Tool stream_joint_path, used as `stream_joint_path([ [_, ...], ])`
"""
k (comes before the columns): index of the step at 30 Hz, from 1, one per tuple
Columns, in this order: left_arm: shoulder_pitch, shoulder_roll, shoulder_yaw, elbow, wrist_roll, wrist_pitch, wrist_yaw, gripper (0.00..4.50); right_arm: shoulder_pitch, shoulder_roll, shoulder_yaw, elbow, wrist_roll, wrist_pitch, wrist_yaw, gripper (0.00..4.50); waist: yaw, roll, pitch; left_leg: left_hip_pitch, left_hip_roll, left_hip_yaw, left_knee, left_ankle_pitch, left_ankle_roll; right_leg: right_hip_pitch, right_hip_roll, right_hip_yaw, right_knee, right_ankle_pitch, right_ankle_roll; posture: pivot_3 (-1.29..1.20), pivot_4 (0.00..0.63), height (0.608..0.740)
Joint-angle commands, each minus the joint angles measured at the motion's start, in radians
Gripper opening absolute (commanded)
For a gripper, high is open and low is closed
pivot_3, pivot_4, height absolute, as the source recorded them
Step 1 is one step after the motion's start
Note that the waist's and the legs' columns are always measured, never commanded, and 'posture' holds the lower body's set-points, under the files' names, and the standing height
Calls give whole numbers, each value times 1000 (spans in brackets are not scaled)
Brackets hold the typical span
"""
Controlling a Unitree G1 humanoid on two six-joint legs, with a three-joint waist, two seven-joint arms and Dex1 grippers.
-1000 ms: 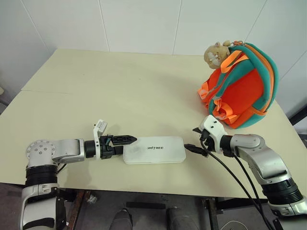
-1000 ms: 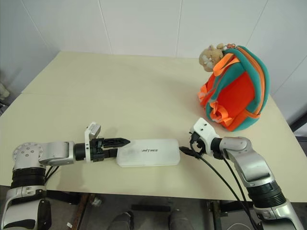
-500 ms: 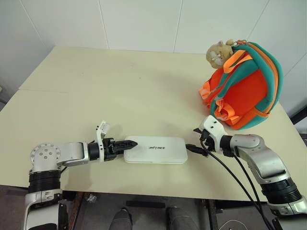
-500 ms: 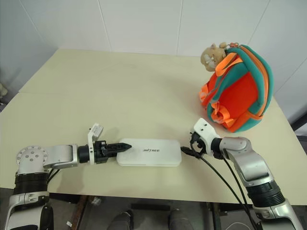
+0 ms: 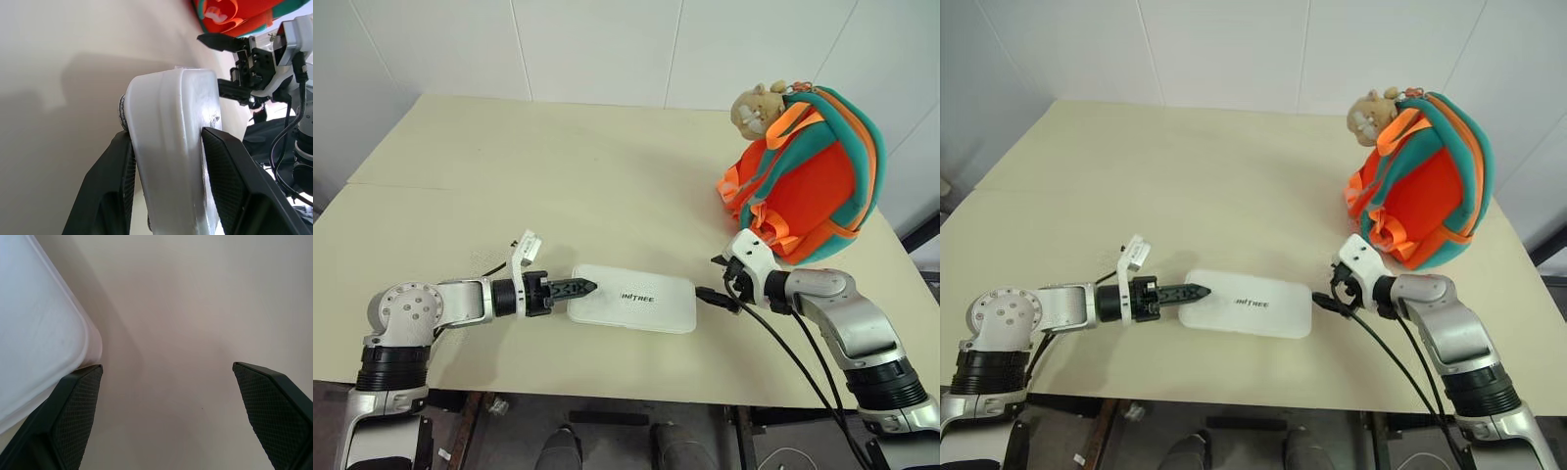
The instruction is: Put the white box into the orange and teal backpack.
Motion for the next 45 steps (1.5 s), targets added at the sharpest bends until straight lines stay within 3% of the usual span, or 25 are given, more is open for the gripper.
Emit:
stream_joint_path([
  [1,6,17,13,-37,74,-55,-44,1764,-17,19,-69,-38,55,-1,-7,4500,-2,0,0,0,0,0,0,0,0,0,0,0,0,0,1,0,150,740],
  [11,11,81,75,-75,86,-136,-261,1764,-18,65,-190,-31,108,20,-107,4500,0,0,0,-1,0,0,-5,-1,0,-3,0,0,0,3,6,0,150,740],
  [17,19,248,-38,-76,220,-145,-434,1764,-24,80,-205,-23,101,5,-167,4500,-1,2,1,-2,1,1,-9,-1,-1,-5,0,0,0,1,4,0,150,740],
  [24,-17,343,-108,-55,331,-185,-562,1764,-49,110,-233,8,100,-17,-238,4500,-2,2,2,-2,1,2,-9,-1,0,-6,0,0,0,0,4,0,150,740],
  [45,-77,229,132,-40,252,-135,-545,1764,-127,227,-312,97,81,-80,-483,4500,-2,2,2,-3,2,2,-8,-1,-1,-9,0,0,8,-2,3,0,150,740],
])
